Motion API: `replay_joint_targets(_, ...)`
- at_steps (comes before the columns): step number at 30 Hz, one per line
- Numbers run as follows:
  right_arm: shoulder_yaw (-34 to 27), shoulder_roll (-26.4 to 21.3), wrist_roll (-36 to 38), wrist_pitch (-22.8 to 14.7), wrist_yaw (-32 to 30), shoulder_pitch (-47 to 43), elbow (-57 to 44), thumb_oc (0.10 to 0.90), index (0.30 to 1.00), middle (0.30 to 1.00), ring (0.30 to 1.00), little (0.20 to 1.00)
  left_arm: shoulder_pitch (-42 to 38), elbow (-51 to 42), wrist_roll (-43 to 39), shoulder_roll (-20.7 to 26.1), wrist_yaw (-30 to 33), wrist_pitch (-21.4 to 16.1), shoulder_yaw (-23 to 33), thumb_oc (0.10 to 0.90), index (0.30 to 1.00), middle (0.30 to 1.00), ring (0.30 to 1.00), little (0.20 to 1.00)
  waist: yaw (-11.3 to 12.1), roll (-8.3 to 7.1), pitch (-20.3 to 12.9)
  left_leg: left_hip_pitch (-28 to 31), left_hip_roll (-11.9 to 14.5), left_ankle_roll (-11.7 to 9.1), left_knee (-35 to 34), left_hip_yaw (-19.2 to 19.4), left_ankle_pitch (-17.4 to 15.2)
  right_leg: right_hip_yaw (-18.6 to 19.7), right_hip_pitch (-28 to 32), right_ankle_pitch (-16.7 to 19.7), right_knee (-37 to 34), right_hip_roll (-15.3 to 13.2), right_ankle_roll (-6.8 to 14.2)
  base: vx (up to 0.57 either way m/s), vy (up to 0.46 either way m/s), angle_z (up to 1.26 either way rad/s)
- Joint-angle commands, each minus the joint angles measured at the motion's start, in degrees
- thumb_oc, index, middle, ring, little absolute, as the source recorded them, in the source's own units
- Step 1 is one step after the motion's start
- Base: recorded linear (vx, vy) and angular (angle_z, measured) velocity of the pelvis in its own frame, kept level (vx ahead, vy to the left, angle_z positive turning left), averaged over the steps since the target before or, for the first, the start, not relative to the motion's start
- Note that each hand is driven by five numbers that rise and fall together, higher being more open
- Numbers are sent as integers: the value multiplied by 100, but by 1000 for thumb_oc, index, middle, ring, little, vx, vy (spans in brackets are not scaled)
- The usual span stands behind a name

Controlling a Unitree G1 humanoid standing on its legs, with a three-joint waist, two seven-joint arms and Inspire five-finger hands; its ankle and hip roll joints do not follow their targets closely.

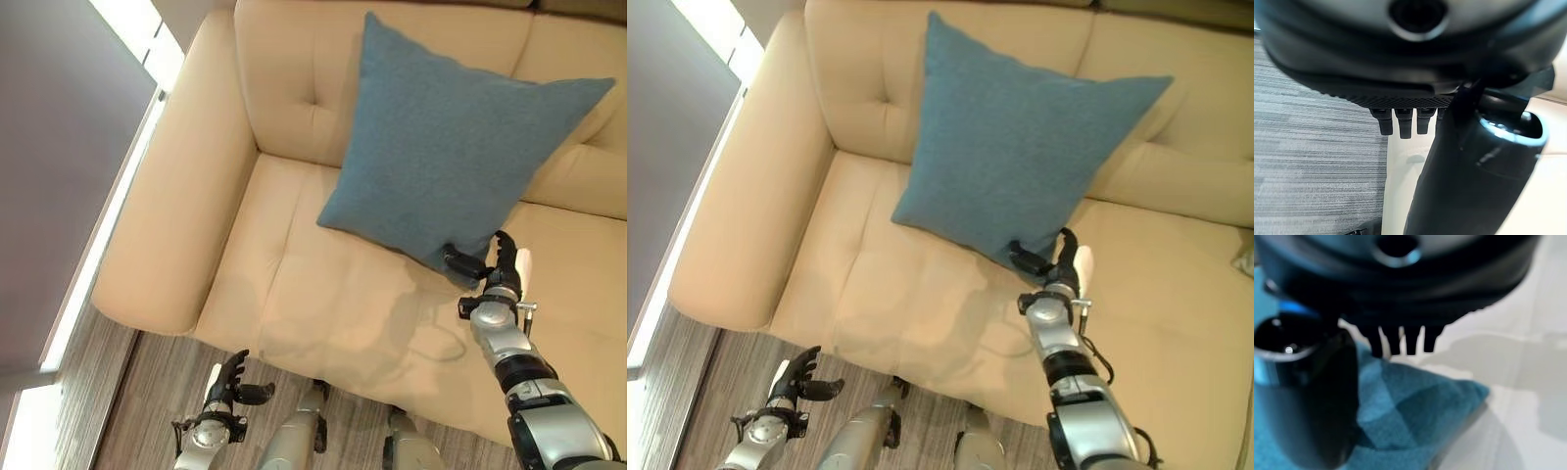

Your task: Pick up all the scattered cushions and arrange them neatly on the sofa.

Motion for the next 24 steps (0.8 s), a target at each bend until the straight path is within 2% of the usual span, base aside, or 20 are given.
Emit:
replay_joint_targets(1,101,-521,93,-506,-95,-621,-97,400,300,300,300,300,-191,15,-89,226,89,-324,-24,800,900,900,900,900,97,-184,-199,44,-34,-236,4,220,-582,-147,-733,-420,1001,-290,152,26,-42,19)
replay_joint_targets(11,87,-768,146,-568,-67,-659,-227,400,300,300,300,300,-251,13,-98,290,96,-341,-21,800,900,900,900,900,97,-296,-182,51,-29,-280,4,162,-590,-275,-663,-445,970,-275,164,29,-28,10)
replay_joint_targets(24,11,-1678,-88,-592,-142,-805,-365,400,300,300,300,300,-189,-43,63,353,91,-347,13,800,900,900,900,900,53,-343,-127,107,7,-330,4,258,-639,-343,-612,-511,998,-293,176,9,-7,6)
